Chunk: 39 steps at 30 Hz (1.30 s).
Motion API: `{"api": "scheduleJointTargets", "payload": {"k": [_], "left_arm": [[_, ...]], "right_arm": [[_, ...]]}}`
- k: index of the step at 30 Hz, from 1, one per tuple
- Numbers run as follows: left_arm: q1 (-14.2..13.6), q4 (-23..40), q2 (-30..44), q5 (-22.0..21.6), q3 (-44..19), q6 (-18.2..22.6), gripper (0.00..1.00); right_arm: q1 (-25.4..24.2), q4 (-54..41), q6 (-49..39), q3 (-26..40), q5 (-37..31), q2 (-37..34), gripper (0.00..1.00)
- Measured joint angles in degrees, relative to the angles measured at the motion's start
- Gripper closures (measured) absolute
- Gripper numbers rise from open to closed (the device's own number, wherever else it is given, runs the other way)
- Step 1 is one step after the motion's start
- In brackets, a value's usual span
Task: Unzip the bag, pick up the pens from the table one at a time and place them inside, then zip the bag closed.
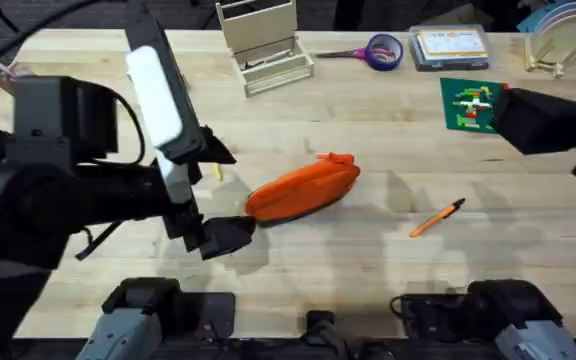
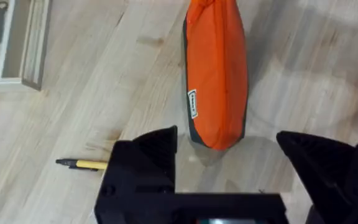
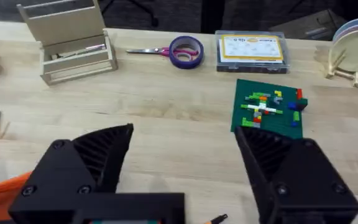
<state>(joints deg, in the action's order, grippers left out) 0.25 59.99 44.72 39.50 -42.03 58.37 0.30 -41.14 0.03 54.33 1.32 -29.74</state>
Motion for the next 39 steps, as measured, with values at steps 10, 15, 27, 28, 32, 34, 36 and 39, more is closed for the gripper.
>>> {"api": "scheduleJointTargets", "payload": {"k": [10,15,27,28,32,34,36,39], "left_arm": [[0.0,-5.7,8.2,1.1,2.9,0.0,0.007],[0.0,-7.8,14.2,2.5,2.9,0.0,0.008],[0.0,-9.2,23.2,5.3,2.9,0.0,0.007],[0.0,-9.4,23.6,5.9,2.9,0.0,0.007],[0.0,-9.9,24.8,7.0,2.9,0.0,0.008],[0.0,-10.3,25.3,7.3,2.9,0.0,0.008],[0.0,-10.6,25.5,7.4,2.9,0.0,0.007],[0.0,-10.6,25.5,7.5,2.9,0.0,0.122]], "right_arm": [[0.0,0.0,0.0,0.0,0.0,0.0,0.004],[0.0,0.0,0.0,0.0,0.0,0.0,0.003],[0.0,0.0,0.0,0.0,0.0,0.0,0.004],[0.0,0.0,0.0,0.0,0.0,0.0,0.004],[0.0,0.0,0.0,0.0,0.0,0.0,0.004],[0.0,0.0,0.0,0.0,0.0,0.0,0.004],[0.0,0.0,0.0,0.0,0.0,0.0,0.004],[0.0,0.0,0.0,0.0,0.0,0.0,0.004]]}}
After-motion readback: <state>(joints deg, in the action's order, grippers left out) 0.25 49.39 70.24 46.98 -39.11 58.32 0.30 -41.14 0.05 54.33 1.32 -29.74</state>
